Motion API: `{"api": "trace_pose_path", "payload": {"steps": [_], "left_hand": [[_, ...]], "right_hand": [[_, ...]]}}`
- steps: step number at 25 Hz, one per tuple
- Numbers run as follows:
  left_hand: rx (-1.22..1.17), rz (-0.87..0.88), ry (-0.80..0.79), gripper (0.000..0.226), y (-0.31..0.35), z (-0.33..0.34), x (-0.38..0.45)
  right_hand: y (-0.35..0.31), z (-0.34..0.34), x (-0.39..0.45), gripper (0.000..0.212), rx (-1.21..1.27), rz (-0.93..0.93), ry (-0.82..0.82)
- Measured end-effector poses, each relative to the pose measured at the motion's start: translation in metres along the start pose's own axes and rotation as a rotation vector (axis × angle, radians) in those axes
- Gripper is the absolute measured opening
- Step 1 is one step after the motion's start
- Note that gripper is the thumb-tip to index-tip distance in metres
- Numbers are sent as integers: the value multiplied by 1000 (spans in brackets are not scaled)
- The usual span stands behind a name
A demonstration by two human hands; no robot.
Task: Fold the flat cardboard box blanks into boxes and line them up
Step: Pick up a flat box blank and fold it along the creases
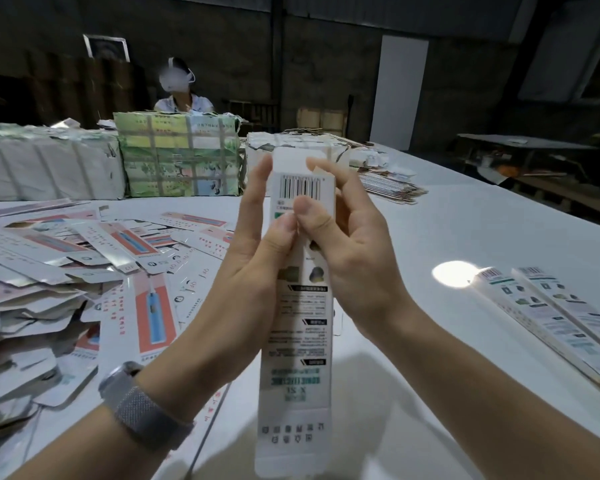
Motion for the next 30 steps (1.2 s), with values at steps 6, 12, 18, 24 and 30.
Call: {"api": "trace_pose_path", "payload": {"steps": [6, 12, 18, 24, 30], "left_hand": [[34, -7, 94, 24, -5, -14, 2], [27, 2, 112, 15, -8, -15, 4], [106, 35, 89, 16, -3, -13, 4], [70, 14, 59, 17, -3, -7, 1], [76, -73, 72, 23, -13, -6, 0]], "right_hand": [[8, 10, -4, 16, 32, 42, -52], [12, 10, -3, 11, 81, 55, -52], [17, 12, -5, 11, 30, 45, -76], [9, 2, -2, 56, 133, 0, -14], [17, -8, 3, 66, 300, 93, 9]]}}
Point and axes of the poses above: each hand's wrist, its own x-axis towards the middle knuckle, its own z-axis out of the palm, y = z × x, the point moved 9 cm from there along x, towards the middle knuckle, and after that the axes turned 1 degree about y, right-handed, at the moved point
